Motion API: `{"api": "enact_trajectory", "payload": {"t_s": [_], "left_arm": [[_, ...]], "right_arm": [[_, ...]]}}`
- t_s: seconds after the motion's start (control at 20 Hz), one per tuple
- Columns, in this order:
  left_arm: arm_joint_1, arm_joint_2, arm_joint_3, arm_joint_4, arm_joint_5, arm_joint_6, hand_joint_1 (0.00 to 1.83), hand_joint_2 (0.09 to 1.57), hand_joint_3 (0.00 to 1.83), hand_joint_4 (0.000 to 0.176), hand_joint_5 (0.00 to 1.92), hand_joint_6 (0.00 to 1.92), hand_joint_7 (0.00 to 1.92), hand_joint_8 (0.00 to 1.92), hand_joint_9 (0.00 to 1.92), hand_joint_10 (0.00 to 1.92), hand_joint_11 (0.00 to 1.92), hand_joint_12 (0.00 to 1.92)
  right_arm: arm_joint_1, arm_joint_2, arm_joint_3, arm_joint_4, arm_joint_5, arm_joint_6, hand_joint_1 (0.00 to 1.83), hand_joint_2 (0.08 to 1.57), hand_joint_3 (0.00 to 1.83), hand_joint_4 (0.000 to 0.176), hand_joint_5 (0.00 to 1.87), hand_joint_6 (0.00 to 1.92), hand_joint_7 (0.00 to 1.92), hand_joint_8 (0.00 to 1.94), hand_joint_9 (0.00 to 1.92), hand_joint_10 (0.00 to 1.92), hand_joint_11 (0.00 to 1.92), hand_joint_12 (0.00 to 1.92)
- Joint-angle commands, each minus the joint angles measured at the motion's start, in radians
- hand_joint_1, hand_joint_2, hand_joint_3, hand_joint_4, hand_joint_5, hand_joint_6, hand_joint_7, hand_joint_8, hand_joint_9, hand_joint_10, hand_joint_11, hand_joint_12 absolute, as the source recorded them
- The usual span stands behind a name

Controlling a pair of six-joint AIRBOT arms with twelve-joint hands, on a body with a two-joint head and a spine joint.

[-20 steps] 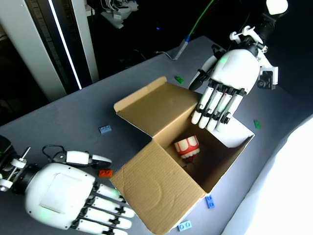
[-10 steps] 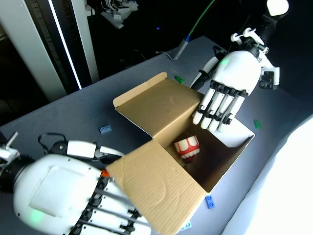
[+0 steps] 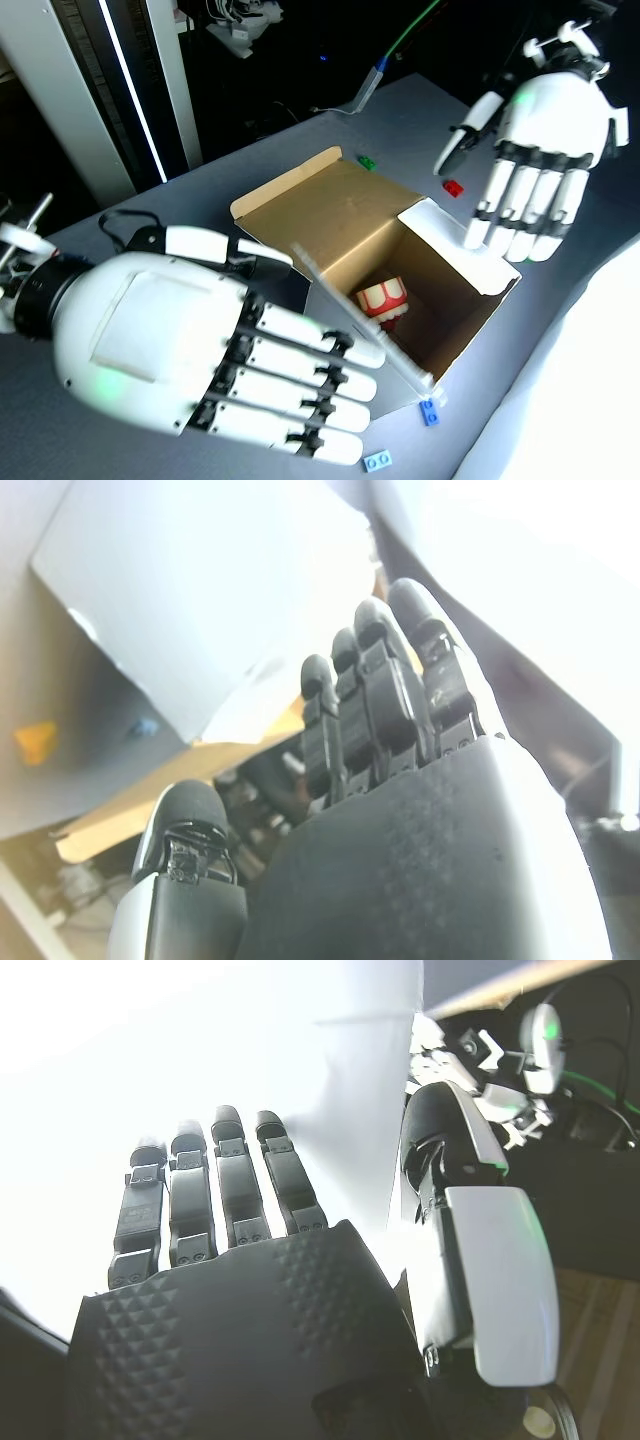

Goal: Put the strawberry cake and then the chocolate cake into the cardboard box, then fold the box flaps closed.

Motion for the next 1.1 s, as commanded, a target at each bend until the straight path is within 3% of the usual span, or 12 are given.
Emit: {"api": "enact_trajectory", "payload": {"t_s": [0.0,0.35,0.5,0.75,1.05], "left_arm": [[-0.013,0.015,0.01,-0.072,-0.017,-0.006,0.0,1.27,0.0,0.0,0.34,0.0,0.33,0.0,0.36,0.0,0.07,0.76],[0.005,0.062,0.081,0.004,-0.122,-0.018,0.0,1.3,0.01,0.0,0.28,0.0,0.33,0.0,0.34,0.0,0.1,0.66],[0.046,0.073,0.085,0.015,-0.158,-0.018,0.0,1.32,0.01,0.0,0.26,0.0,0.33,0.0,0.33,0.0,0.09,0.66],[0.111,0.088,0.059,0.008,-0.174,0.011,0.0,1.35,0.02,0.0,0.24,0.0,0.33,0.0,0.34,0.01,0.1,0.66],[0.176,0.128,-0.04,-0.018,-0.165,0.05,0.0,1.34,0.01,0.0,0.23,0.0,0.32,0.0,0.33,0.0,0.08,0.66]], "right_arm": [[0.018,0.007,0.0,0.006,0.103,0.004,0.0,1.27,0.03,0.0,0.04,0.02,0.08,0.01,0.05,0.02,0.0,0.0],[0.043,-0.051,0.003,-0.002,-0.006,-0.015,0.0,1.33,0.05,0.0,0.06,0.02,0.1,0.02,0.05,0.02,0.0,0.0],[0.042,-0.065,0.006,-0.1,-0.044,-0.015,0.0,1.34,0.05,0.0,0.07,0.03,0.11,0.02,0.06,0.02,0.0,0.0],[0.031,-0.08,0.009,-0.148,-0.114,-0.057,0.0,1.35,0.04,0.0,0.07,0.02,0.12,0.01,0.05,0.02,0.0,0.0],[0.025,-0.079,0.01,-0.161,-0.087,-0.056,0.0,1.34,0.02,0.0,0.06,0.01,0.11,0.0,0.04,0.01,0.0,0.0]]}}
